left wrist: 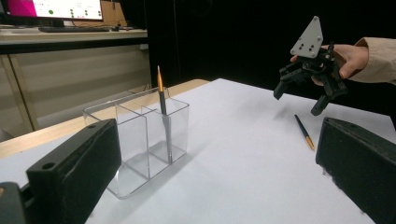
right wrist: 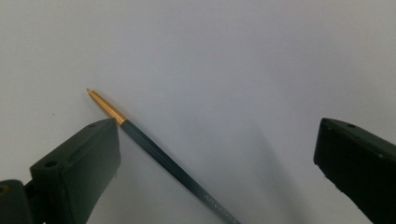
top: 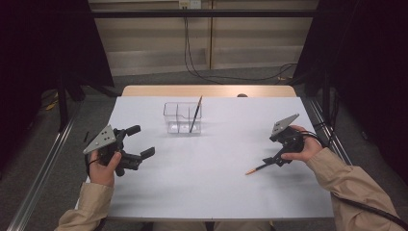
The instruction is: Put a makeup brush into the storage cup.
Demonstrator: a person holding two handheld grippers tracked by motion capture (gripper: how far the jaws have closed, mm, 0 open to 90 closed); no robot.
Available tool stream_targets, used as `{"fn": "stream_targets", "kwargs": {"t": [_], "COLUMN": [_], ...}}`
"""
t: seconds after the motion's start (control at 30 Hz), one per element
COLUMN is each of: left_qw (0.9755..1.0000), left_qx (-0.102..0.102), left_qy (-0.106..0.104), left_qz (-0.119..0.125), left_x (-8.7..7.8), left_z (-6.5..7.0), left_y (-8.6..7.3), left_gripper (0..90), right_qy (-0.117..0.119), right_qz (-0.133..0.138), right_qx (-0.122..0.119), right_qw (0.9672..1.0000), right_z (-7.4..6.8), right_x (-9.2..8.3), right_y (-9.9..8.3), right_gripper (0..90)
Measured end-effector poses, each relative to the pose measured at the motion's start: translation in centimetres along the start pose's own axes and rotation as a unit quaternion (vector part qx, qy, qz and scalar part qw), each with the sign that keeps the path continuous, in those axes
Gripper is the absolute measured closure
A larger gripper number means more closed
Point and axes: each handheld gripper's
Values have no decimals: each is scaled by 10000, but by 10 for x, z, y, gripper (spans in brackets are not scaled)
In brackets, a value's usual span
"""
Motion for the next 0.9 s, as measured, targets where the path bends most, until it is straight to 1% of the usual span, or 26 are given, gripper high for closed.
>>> {"fn": "stream_targets", "kwargs": {"t": [0.07,0.17,0.3,0.4,0.43,0.6,0.63,0.7,0.77,0.8,0.9], "left_qw": [10000,10000,10000,10000,10000,10000,10000,10000,10000,10000,10000], "left_qx": [13,8,3,6,5,4,10,12,21,21,-5], "left_qy": [4,-9,4,0,-1,11,14,-2,-7,-8,-10], "left_qz": [-14,-18,-24,-18,-17,-25,-31,-32,-38,-45,-66], "left_x": [0,0,1,1,1,1,1,2,2,2,3], "left_z": [0,0,0,0,0,0,0,0,0,0,1], "left_y": [0,0,-1,-1,-1,-1,-1,-1,-1,-1,-2], "left_gripper": [0,0,0,0,0,0,1,0,1,0,1], "right_qy": [43,57,130,177,159,211,242,224,274,256,281], "right_qz": [-93,-290,-502,-589,-643,-805,-838,-918,-995,-1019,-1094], "right_qx": [8,-63,-79,-84,-84,-214,-217,-210,-186,-236,-230], "right_qw": [9999,9995,9986,9981,9978,9963,9960,9953,9945,9942,9933], "right_z": [0,-1,-2,-1,-1,0,0,1,2,2,3], "right_x": [1,4,7,8,9,10,10,10,11,11,12], "right_y": [-1,-3,-5,-7,-7,-10,-11,-12,-12,-13,-14], "right_gripper": [0,0,8,28,31,115,135,151,173,183,223]}}
Point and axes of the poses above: each handheld gripper's, and its own axes: x roughly forward along the jaws, y roughly out of its top, z roughly to its right, and after that the axes turned 3 degrees about z, right-handed
